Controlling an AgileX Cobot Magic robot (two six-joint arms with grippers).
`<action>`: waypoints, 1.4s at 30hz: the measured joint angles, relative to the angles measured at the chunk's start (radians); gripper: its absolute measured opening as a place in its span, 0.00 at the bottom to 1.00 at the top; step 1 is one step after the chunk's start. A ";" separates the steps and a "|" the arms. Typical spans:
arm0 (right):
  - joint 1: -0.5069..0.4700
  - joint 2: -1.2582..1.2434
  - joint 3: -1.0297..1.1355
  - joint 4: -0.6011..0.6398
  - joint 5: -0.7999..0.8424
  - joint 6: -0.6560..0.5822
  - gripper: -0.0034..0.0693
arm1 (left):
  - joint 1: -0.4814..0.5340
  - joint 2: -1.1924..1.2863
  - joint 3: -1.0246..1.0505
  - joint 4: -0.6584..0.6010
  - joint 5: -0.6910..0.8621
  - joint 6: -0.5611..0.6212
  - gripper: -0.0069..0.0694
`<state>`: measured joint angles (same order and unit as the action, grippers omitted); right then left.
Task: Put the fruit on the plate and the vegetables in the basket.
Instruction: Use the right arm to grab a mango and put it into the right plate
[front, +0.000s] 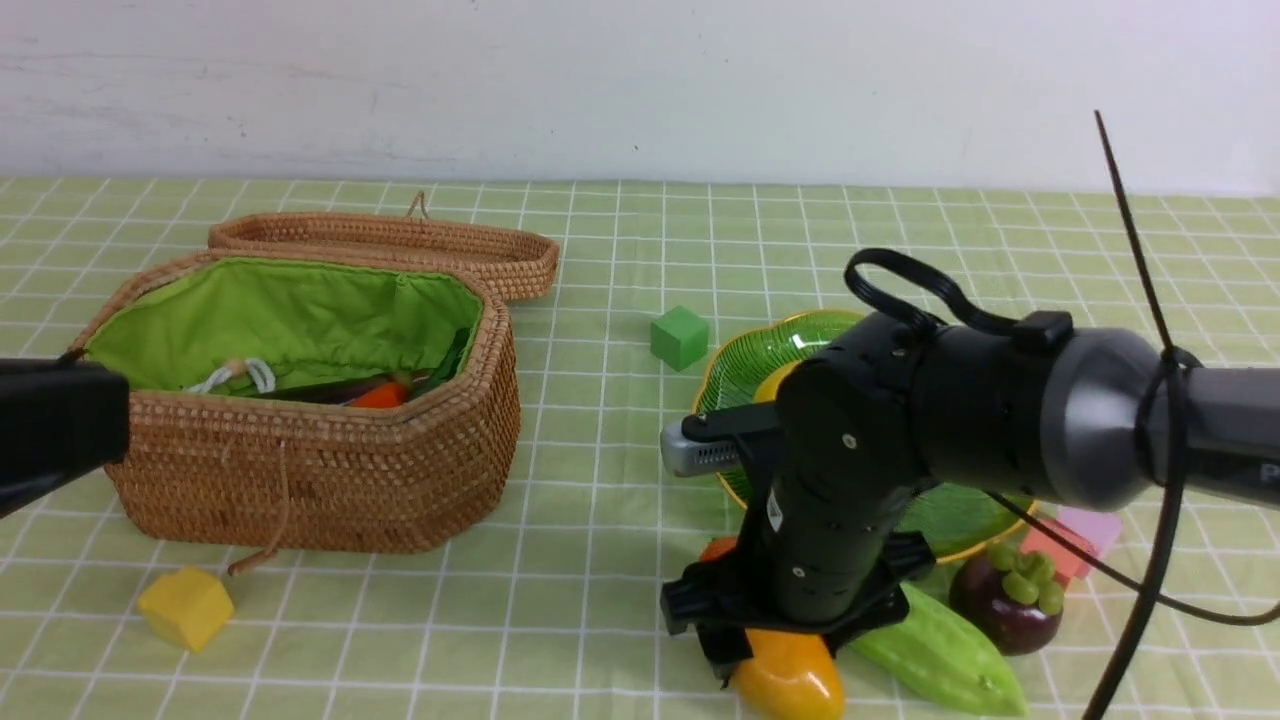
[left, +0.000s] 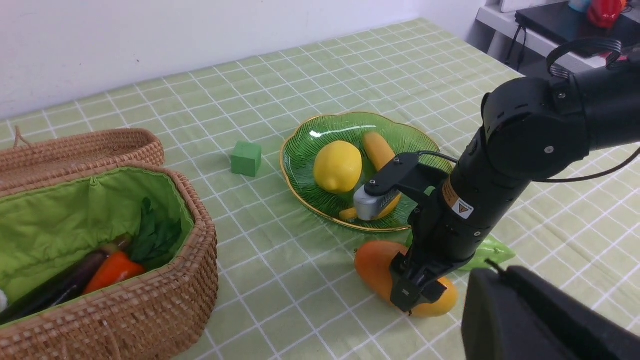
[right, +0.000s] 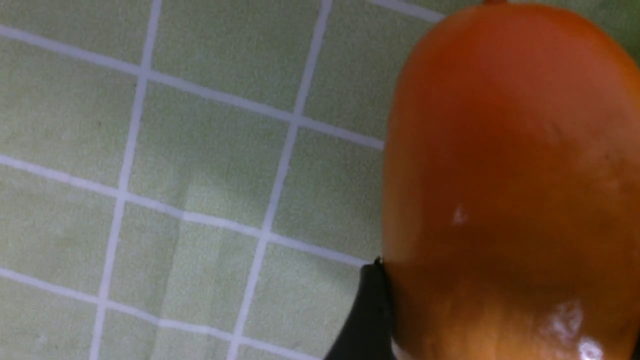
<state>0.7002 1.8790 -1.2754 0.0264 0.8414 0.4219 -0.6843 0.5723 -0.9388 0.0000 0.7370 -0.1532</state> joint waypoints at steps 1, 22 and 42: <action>0.000 0.003 -0.001 0.000 -0.003 0.000 0.87 | 0.000 0.000 0.000 0.000 0.001 0.000 0.07; 0.000 0.052 -0.004 0.042 -0.032 -0.022 0.81 | 0.000 0.000 0.000 -0.007 0.019 0.019 0.07; -0.330 -0.085 -0.177 -0.043 -0.044 -0.049 0.81 | 0.000 0.000 0.000 -0.157 0.019 0.285 0.08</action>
<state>0.3701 1.7936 -1.4525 -0.0171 0.7977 0.3733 -0.6843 0.5723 -0.9388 -0.1570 0.7564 0.1314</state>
